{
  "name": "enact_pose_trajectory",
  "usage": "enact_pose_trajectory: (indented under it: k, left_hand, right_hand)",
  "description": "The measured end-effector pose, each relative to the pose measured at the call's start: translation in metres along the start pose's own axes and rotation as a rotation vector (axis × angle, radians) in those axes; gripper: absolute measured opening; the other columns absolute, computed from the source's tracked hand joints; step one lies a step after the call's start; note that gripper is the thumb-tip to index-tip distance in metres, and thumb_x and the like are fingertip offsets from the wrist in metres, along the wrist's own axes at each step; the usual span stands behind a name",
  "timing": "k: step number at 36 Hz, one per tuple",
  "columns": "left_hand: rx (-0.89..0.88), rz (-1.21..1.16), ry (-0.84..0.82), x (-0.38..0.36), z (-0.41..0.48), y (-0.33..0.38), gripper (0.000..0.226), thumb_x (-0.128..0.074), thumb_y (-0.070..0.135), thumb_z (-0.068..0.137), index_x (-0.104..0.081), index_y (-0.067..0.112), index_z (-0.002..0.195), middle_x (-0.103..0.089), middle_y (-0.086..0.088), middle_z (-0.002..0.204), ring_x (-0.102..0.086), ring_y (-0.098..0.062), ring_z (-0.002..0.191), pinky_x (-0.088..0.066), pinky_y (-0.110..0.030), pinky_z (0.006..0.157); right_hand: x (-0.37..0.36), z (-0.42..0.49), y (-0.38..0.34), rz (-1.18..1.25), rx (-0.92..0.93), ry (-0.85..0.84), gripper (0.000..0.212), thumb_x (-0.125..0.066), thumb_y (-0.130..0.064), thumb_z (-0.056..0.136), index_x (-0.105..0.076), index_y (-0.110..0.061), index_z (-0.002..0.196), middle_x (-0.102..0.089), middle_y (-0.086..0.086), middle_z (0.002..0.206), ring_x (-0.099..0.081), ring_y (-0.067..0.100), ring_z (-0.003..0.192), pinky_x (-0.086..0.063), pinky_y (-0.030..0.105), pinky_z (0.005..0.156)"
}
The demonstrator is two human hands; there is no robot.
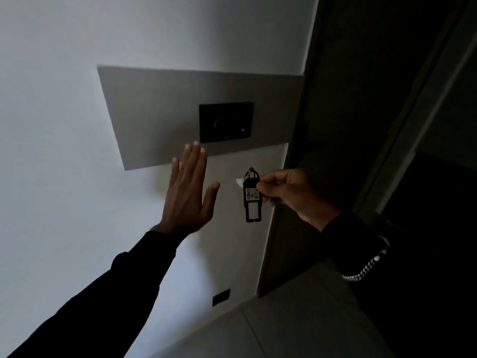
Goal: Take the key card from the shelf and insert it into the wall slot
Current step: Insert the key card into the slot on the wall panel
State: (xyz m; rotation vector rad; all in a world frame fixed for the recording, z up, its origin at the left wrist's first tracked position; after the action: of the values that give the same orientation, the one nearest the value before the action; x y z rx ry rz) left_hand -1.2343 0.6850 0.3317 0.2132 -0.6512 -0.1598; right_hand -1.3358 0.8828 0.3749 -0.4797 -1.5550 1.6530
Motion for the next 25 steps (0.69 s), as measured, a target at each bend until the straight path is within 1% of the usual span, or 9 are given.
enact_pose_trajectory:
  k: [5, 7, 10, 12, 14, 17, 19, 21, 25]
  left_hand:
    - [-0.143, 0.155, 0.104, -0.014, 0.059, -0.028, 0.064, -0.032, 0.038, 0.102, -0.025, 0.0, 0.153, -0.024, -0.02, 0.164, -0.015, -0.033, 0.156, -0.014, -0.056, 0.128]
    - [-0.137, 0.189, 0.147, -0.02, 0.078, -0.04, 0.064, -0.031, 0.039, 0.102, -0.026, 0.0, 0.153, -0.024, -0.021, 0.164, -0.015, -0.033, 0.156, -0.013, -0.056, 0.128]
    - [-0.111, 0.257, 0.214, -0.027, 0.105, -0.056, 0.063, -0.033, 0.035, 0.101, -0.029, -0.003, 0.151, -0.025, -0.023, 0.163, -0.017, -0.035, 0.155, -0.015, -0.057, 0.127]
    - [-0.107, 0.311, 0.249, -0.03, 0.119, -0.066, 0.061, -0.033, 0.031, 0.1, -0.029, -0.002, 0.151, -0.026, -0.023, 0.163, -0.018, -0.033, 0.155, -0.015, -0.052, 0.128]
    - [-0.119, 0.385, 0.263, -0.031, 0.13, -0.075, 0.061, -0.031, 0.031, 0.1, -0.027, 0.001, 0.153, -0.026, -0.022, 0.163, -0.016, -0.03, 0.156, -0.011, -0.045, 0.129]
    - [-0.097, 0.566, 0.289, -0.035, 0.139, -0.084, 0.064, -0.027, 0.036, 0.1, -0.022, 0.003, 0.155, -0.023, -0.02, 0.164, -0.014, -0.03, 0.156, -0.005, -0.042, 0.129]
    - [-0.049, 0.68, 0.336, -0.039, 0.143, -0.087, 0.067, -0.027, 0.039, 0.099, -0.019, 0.003, 0.155, -0.021, -0.019, 0.165, -0.012, -0.029, 0.157, -0.004, -0.044, 0.129]
    - [-0.007, 0.769, 0.384, -0.044, 0.145, -0.087, 0.07, -0.027, 0.042, 0.099, -0.017, 0.004, 0.156, -0.019, -0.017, 0.165, -0.009, -0.027, 0.157, -0.002, -0.045, 0.129]
    - [0.048, 0.859, 0.449, -0.049, 0.149, -0.09, 0.072, -0.025, 0.044, 0.097, -0.016, 0.005, 0.156, -0.016, -0.015, 0.166, -0.007, -0.026, 0.157, 0.0, -0.046, 0.129]
  right_hand:
    - [0.009, 0.079, -0.019, -0.131, 0.201, -0.019, 0.011, -0.068, -0.006, 0.084, -0.071, -0.017, 0.084, -0.069, 0.005, 0.073, -0.062, 0.01, 0.057, -0.05, 0.018, 0.051]
    - [0.011, 0.108, -0.026, -0.175, 0.254, -0.013, 0.015, -0.07, -0.007, 0.082, -0.069, -0.022, 0.08, -0.068, 0.005, 0.071, -0.062, 0.012, 0.056, -0.051, 0.023, 0.054]
    - [0.014, 0.143, -0.042, -0.22, 0.366, -0.032, 0.022, -0.072, -0.008, 0.081, -0.068, -0.029, 0.077, -0.067, 0.011, 0.073, -0.06, 0.022, 0.063, -0.052, 0.031, 0.058]
    - [0.016, 0.163, -0.056, -0.239, 0.447, -0.034, 0.022, -0.072, -0.011, 0.08, -0.069, -0.032, 0.075, -0.069, 0.018, 0.073, -0.06, 0.022, 0.061, -0.051, 0.033, 0.057]
    - [0.02, 0.183, -0.067, -0.205, 0.505, -0.03, 0.021, -0.071, -0.012, 0.08, -0.07, -0.032, 0.077, -0.071, 0.02, 0.072, -0.06, 0.013, 0.057, -0.051, 0.027, 0.053]
    - [0.025, 0.209, -0.076, -0.114, 0.571, -0.027, 0.012, -0.069, -0.01, 0.081, -0.071, -0.019, 0.089, -0.068, 0.001, 0.068, -0.06, -0.001, 0.054, -0.05, 0.016, 0.05]
    - [0.027, 0.223, -0.074, -0.069, 0.608, -0.004, 0.014, -0.069, -0.008, 0.082, -0.07, -0.018, 0.092, -0.069, -0.002, 0.071, -0.062, -0.001, 0.055, -0.05, 0.014, 0.05]
    - [0.029, 0.232, -0.068, -0.032, 0.642, 0.02, 0.015, -0.069, -0.007, 0.083, -0.07, -0.018, 0.093, -0.069, 0.0, 0.074, -0.062, -0.001, 0.056, -0.05, 0.014, 0.05]
    - [0.03, 0.244, -0.055, 0.063, 0.702, 0.022, 0.018, -0.068, -0.005, 0.083, -0.068, -0.016, 0.097, -0.068, -0.003, 0.073, -0.061, -0.003, 0.056, -0.05, 0.013, 0.05]
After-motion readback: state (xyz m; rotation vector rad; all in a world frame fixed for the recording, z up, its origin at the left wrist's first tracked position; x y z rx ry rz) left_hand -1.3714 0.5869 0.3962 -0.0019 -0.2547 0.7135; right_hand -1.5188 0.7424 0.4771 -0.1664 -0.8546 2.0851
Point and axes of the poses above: each hand's wrist, its own z-axis towards the middle knuckle, its own x-axis out of the back of the hand, y = z × x, the point moved 3 cm from there along z, towards the middle knuckle
